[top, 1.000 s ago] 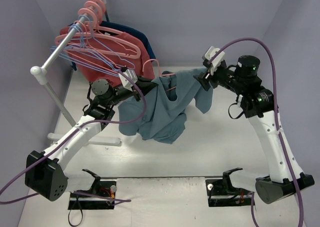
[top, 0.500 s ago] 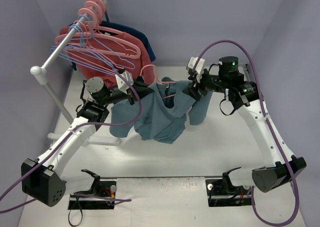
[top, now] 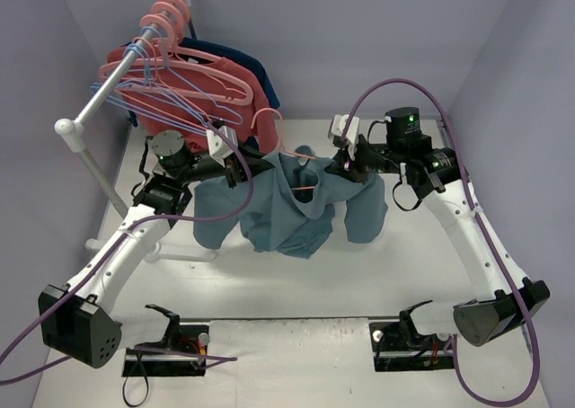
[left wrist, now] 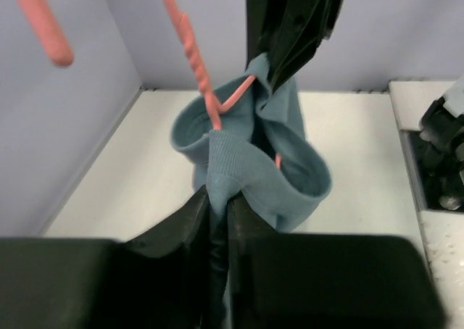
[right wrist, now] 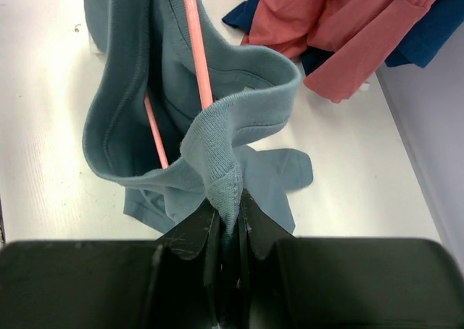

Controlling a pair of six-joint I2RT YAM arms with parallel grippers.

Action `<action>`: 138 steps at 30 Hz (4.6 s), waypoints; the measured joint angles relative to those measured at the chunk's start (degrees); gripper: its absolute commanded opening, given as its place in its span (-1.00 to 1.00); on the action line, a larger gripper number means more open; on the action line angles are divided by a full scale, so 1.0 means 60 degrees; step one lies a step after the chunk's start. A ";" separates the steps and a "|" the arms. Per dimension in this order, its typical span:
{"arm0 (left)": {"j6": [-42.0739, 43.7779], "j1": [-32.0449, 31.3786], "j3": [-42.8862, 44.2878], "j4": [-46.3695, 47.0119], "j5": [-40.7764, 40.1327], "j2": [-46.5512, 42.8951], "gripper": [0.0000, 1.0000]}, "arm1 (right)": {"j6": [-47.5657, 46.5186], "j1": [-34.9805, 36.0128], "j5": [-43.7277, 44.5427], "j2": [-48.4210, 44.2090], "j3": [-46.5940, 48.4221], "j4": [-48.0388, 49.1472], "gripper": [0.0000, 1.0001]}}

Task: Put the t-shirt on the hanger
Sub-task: Place the T-shirt on the hanger, then place the hanger at the clothesline, then reset both arms

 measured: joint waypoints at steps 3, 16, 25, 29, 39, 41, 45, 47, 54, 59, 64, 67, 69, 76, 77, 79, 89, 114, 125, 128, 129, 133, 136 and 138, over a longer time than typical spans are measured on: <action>0.0536 0.0314 0.0427 -0.0860 -0.0091 -0.0007 -0.39 | 0.0009 -0.0063 0.0007 -0.0004 0.0002 -0.0074 -1.00; 0.2577 0.0788 0.3527 -0.5652 -0.4136 -0.0896 -0.25 | 0.0210 -0.0131 -0.0524 0.0025 0.1449 -0.0316 -1.00; 0.1763 0.0788 0.6325 -0.6719 -0.7538 -0.1525 -0.25 | 0.1028 -0.0141 -0.1648 0.0676 0.3914 -0.0057 -1.00; 0.1522 0.0788 0.7665 -0.7155 -0.8560 -0.1507 -0.24 | 0.1938 -0.0142 -0.1751 0.0908 0.4374 0.0844 -1.00; 0.1501 0.0788 0.9153 -0.7811 -0.9913 -0.1497 -0.24 | 0.4708 -0.0149 -0.1509 0.1182 0.4548 0.4742 -1.00; 0.1503 0.0788 0.9170 -0.7913 -1.0019 -0.1496 -0.24 | 0.5159 -0.0149 -0.1496 0.1516 0.4996 0.5317 -1.00; 0.1501 0.0788 0.9072 -0.8171 -1.0137 -0.1459 -0.24 | 0.6079 -0.0149 -0.1501 0.2168 0.5764 0.6538 -1.00; 0.1498 0.0788 0.9009 -0.8266 -1.0142 -0.1431 -0.24 | 0.6528 -0.0147 -0.1536 0.2318 0.5853 0.7069 -1.00; 0.1473 0.0788 0.8507 -0.8544 -1.0186 -0.1495 -0.24 | 0.7283 -0.0134 -0.1993 0.2037 0.4685 0.8299 -1.00; 0.1461 0.0788 0.8140 -0.8791 -1.0189 -0.1636 -0.24 | 0.7388 -0.0120 -0.2447 0.1446 0.2418 0.8450 -1.00; 0.1436 0.0788 0.7951 -0.8930 -1.0307 -0.1741 -0.24 | 0.7387 0.0100 -0.2588 0.1300 0.0566 0.8392 -1.00; 0.1373 0.0788 0.7821 -0.8975 -1.0469 -0.1769 -0.24 | 0.7332 0.0576 -0.2321 0.1325 -0.0066 0.8254 -1.00; 0.1281 0.0788 0.7711 -0.9003 -1.0618 -0.1800 -0.24 | 0.7260 0.1033 -0.2132 0.1425 -0.0171 0.8220 -1.00; 0.0974 0.0788 0.7383 -0.9263 -1.1805 -0.1830 -0.24 | 0.7001 0.2699 -0.1360 0.2816 0.0460 0.8407 -1.00; 0.0950 0.0788 0.7307 -0.9288 -1.2003 -0.1874 -0.24 | 0.6973 0.2860 -0.1217 0.3140 0.0640 0.8415 -1.00; 0.0935 0.0788 0.7092 -0.9313 -1.2429 -0.2050 -0.24 | 0.6928 0.3100 -0.0864 0.3773 0.0999 0.8388 -1.00; 0.1082 0.0788 0.6397 -0.9793 -1.3884 -0.2927 -0.24 | 0.6934 0.3826 0.0680 0.6716 0.3866 0.8058 -1.00; 0.1558 0.0788 0.6380 -1.0120 -1.4701 -0.3461 -0.23 | 0.7225 0.4685 0.1613 0.8602 0.5690 0.8724 -1.00; 0.1470 0.0788 0.6082 -1.0441 -1.4155 -0.3286 -0.04 | 0.6916 0.4413 0.2646 0.7505 0.4206 0.8883 1.00; 0.1385 0.0788 0.6073 -1.0483 -1.4055 -0.3249 0.02 | 0.6690 0.4167 0.3100 0.6776 0.3846 0.8630 1.00; 0.1340 0.0788 0.6066 -1.0491 -1.4009 -0.3246 0.03 | 0.6599 0.4073 0.3269 0.6440 0.3677 0.8571 1.00; 0.1185 0.0788 0.5848 -1.0519 -1.3824 -0.3331 0.17 | 0.6322 0.3530 0.4104 0.4467 0.2534 0.8410 1.00; 0.1002 0.0788 0.5528 -1.0561 -1.3649 -0.3507 0.27 | 0.6211 0.2957 0.5212 0.2606 0.1159 0.8669 1.00; 0.0823 0.0788 0.5137 -1.0599 -1.3495 -0.3756 0.37 | 0.6121 0.2467 0.6265 0.1144 -0.0082 0.8596 1.00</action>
